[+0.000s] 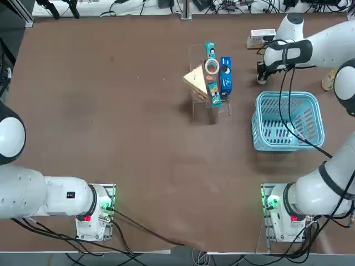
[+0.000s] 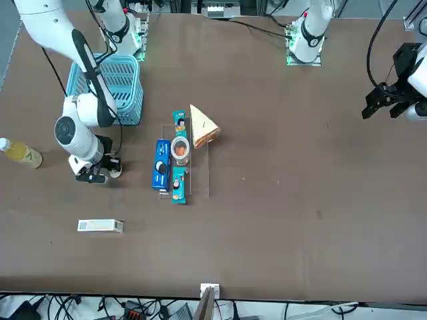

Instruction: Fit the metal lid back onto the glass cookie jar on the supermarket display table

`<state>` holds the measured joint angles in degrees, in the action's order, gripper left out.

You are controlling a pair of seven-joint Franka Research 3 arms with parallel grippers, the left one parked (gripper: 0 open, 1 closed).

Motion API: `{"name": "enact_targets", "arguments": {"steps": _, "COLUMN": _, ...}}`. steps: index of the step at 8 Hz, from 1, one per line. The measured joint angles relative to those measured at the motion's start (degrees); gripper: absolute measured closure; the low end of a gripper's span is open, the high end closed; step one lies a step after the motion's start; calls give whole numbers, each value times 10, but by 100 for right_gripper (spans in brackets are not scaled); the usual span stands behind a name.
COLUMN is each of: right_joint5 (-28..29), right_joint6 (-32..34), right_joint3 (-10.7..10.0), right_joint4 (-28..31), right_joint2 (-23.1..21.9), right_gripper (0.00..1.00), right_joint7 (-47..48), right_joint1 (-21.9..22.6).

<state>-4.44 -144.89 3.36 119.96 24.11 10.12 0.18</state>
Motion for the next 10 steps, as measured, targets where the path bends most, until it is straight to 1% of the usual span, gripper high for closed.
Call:
{"name": "enact_targets", "arguments": {"steps": 1, "right_joint5": 0, "right_joint6": 21, "right_joint3": 2, "right_joint4": -12, "right_joint2": -16, "right_gripper": 73, "right_joint7": 0, "right_joint1": 2}}
{"name": "enact_targets", "arguments": {"steps": 2, "right_joint5": 0, "right_joint6": 76, "right_joint3": 3, "right_joint4": -37, "right_joint2": -38, "right_gripper": 73, "right_joint7": 0, "right_joint1": 5}}
{"name": "enact_targets", "arguments": {"steps": 4, "right_joint5": 3, "right_joint6": 238, "right_joint3": 7, "right_joint4": -126, "right_joint2": -80, "right_gripper": 73, "right_joint7": 14, "right_joint1": 17}}
{"name": "enact_targets", "arguments": {"steps": 5, "right_joint5": 6, "right_joint6": 302, "right_joint3": 12, "right_joint4": -172, "right_joint2": -92, "right_gripper": 73, "right_joint7": 50, "right_joint1": 30}}
{"name": "enact_targets", "arguments": {"steps": 6, "right_joint5": 15, "right_joint6": 339, "right_joint3": 15, "right_joint4": -209, "right_joint2": -96, "right_gripper": 73, "right_joint7": 108, "right_joint1": 56}}
{"name": "enact_targets", "arguments": {"steps": 7, "right_joint5": 24, "right_joint6": 354, "right_joint3": 17, "right_joint4": -235, "right_joint2": -96, "right_gripper": 73, "right_joint7": 179, "right_joint1": 90}}
{"name": "enact_targets", "arguments": {"steps": 8, "right_joint5": 26, "right_joint6": 356, "right_joint3": 18, "right_joint4": -247, "right_joint2": -94, "right_gripper": 73, "right_joint7": 257, "right_joint1": 129}}
{"name": "enact_targets", "arguments": {"steps": 10, "right_joint5": 27, "right_joint6": 342, "right_joint3": 19, "right_joint4": -250, "right_joint2": -88, "right_gripper": 73, "right_joint7": 377, "right_joint1": 194}}
